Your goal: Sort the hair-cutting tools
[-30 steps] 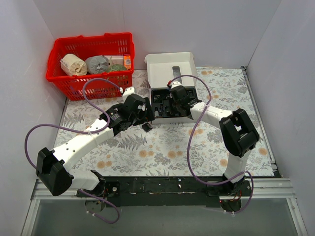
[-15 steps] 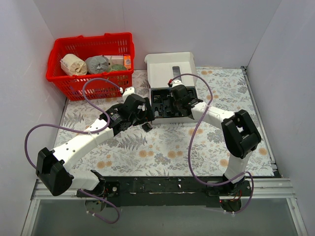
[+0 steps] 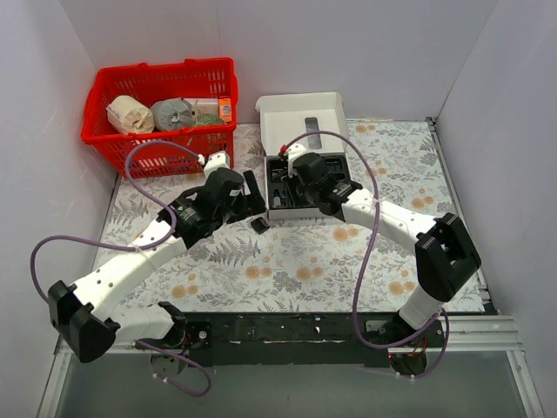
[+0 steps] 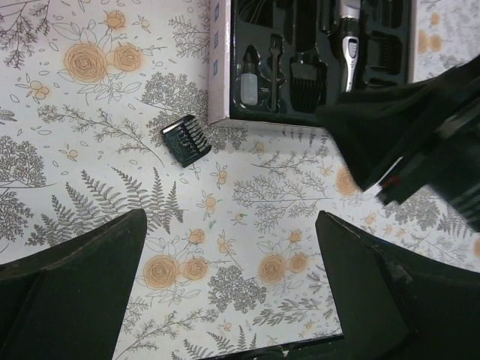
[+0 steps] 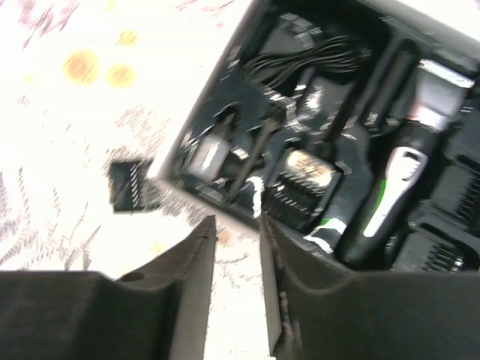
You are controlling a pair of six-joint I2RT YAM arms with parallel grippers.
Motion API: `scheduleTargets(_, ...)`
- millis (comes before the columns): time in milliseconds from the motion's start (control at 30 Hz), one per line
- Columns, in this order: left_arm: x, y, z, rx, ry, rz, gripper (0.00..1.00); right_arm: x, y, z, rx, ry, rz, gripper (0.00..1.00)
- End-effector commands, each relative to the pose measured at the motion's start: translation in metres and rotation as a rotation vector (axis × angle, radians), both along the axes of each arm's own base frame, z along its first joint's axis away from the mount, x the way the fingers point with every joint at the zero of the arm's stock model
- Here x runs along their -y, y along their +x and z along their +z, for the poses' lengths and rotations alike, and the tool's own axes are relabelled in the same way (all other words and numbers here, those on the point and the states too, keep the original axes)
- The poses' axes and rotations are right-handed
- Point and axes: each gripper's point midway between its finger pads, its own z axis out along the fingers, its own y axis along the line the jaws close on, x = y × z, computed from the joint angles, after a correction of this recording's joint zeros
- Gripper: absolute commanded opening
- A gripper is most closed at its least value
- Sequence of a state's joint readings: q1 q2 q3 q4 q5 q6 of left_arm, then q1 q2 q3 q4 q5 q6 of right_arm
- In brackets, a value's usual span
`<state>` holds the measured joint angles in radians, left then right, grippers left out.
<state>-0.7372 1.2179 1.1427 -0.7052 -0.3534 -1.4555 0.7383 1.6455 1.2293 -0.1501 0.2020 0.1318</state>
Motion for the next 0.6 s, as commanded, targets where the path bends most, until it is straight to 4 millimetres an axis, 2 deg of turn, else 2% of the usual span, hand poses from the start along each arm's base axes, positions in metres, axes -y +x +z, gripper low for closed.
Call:
scheduleTargets(0, -0.016, -0.013, 0.029, 0.08, -0.056, 0.015, 0.98, -0.029, -0.043, 0.011, -0.016, -0.021, 0.194, 0.44)
scheduleTargets(33, -0.018, -0.016, 0.028, 0.079, -0.056, 0.016, 0.98, -0.031, -0.049, 0.01, -0.023, -0.022, 0.208, 0.51)
scheduleTargets(167, -0.026, -0.028, 0.027, 0.065, -0.072, 0.023, 0.98, -0.053, -0.08, 0.0, -0.082, 0.012, 0.304, 0.59)
scheduleTargets(200, -0.03, -0.031, 0.032, 0.077, -0.085, 0.028, 0.98, -0.057, -0.084, -0.002, -0.092, 0.017, 0.319, 0.62)
scheduleTargets(233, -0.032, -0.034, 0.032, 0.075, -0.09, 0.034, 0.98, -0.063, -0.091, -0.011, -0.121, 0.011, 0.331, 0.65)
scheduleTargets(300, -0.037, -0.04, 0.036, 0.089, -0.109, 0.034, 0.98, -0.072, -0.094, -0.014, -0.138, 0.012, 0.342, 0.7)
scheduleTargets(333, -0.04, -0.043, 0.037, 0.085, -0.113, 0.042, 0.98, -0.077, -0.095, -0.024, -0.16, -0.004, 0.334, 0.74)
scheduleTargets(367, -0.042, -0.045, 0.039, 0.09, -0.12, 0.043, 0.98, -0.079, -0.095, -0.029, -0.173, -0.011, 0.329, 0.75)
scheduleTargets(400, -0.044, -0.048, 0.038, 0.089, -0.124, 0.04, 0.98, -0.087, -0.091, -0.024, -0.164, -0.002, 0.327, 0.75)
scheduleTargets(433, -0.047, -0.053, 0.043, 0.101, -0.138, 0.037, 0.98, -0.092, -0.091, -0.036, -0.189, -0.019, 0.325, 0.75)
scheduleTargets(467, -0.049, -0.055, 0.045, 0.105, -0.149, 0.04, 0.98, -0.094, -0.089, -0.04, -0.201, -0.029, 0.323, 0.75)
scheduleTargets(500, -0.05, -0.057, 0.046, 0.106, -0.152, 0.038, 0.98, -0.104, -0.084, -0.03, -0.189, -0.011, 0.326, 0.75)
scheduleTargets(533, -0.054, -0.062, 0.049, 0.114, -0.164, 0.035, 0.98, -0.109, -0.082, -0.043, -0.213, -0.031, 0.33, 0.75)
scheduleTargets(567, -0.055, -0.064, 0.05, 0.115, -0.169, 0.037, 0.98, -0.115, -0.08, -0.042, -0.219, -0.024, 0.34, 0.75)
